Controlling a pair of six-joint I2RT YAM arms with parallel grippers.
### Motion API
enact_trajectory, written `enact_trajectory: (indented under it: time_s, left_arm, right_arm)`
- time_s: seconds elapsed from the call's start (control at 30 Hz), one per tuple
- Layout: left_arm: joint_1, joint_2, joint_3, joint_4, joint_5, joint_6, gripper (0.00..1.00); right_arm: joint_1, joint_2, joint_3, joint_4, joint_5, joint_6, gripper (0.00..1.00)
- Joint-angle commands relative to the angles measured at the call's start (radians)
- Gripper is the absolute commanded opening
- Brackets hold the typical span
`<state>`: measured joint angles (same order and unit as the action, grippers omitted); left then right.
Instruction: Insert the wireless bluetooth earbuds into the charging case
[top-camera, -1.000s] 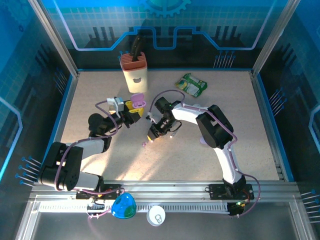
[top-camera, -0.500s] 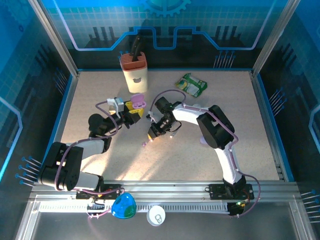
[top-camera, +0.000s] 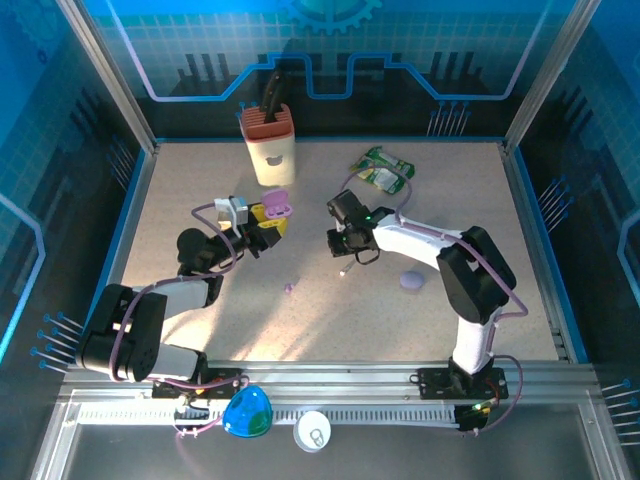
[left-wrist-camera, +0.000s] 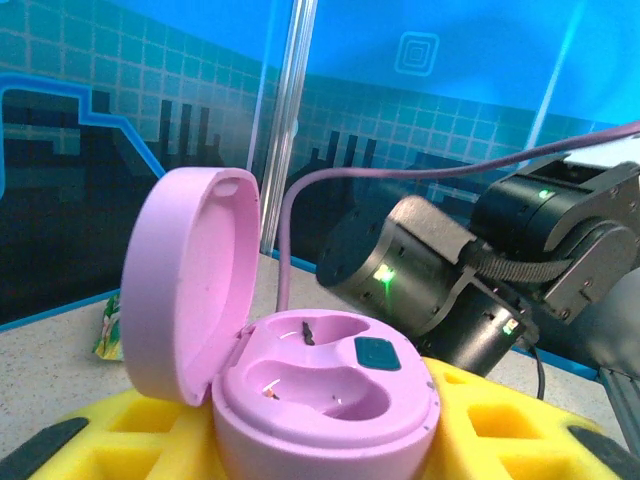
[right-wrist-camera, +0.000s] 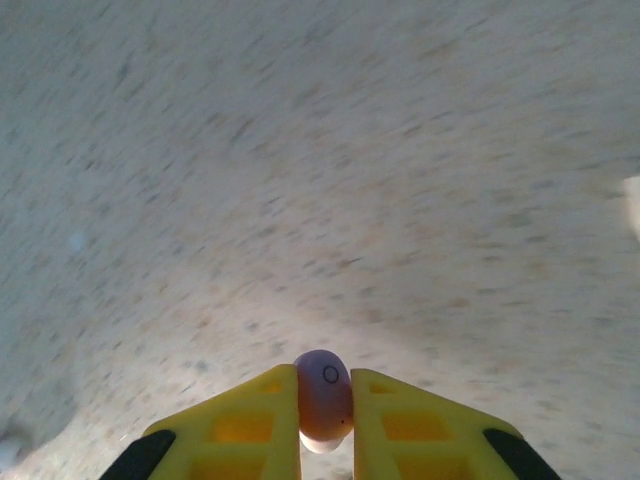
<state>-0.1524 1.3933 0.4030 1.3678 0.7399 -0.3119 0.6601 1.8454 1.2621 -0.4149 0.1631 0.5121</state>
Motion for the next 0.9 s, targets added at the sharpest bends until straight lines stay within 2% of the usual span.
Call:
enact_trajectory:
  time_s: [0.0,0.27,0.5,0.67,0.87]
  left_arm:
    - [0.008,0.016,0.005,0.034,0.003,0.025,0.41]
    - [0.004,0.042,0.019,0.033,0.008,0.022,0.41]
    - [-0.008,0.076,0.039,0.033,0.007,0.028,0.41]
    - [-0.029,0.128,0.052,0.032,-0.007,0.059,0.41]
    - [-0.06,0.183,0.082,0.033,-0.017,0.082,0.4]
  right_arm:
    - [0.004,-0.035,-0.019,-0.052,0.244,0.112,0.16]
    - [0.019,-0.04,-0.041,-0.076,0.361,0.187,0.14]
    - [0.038,-0.055,-0.045,-0.071,0.382,0.197,0.14]
    - [0.044,-0.115,-0.07,-0.043,0.385,0.147,0.15]
    - [0.043,-0.115,-0.034,-0.129,0.424,0.195,0.14]
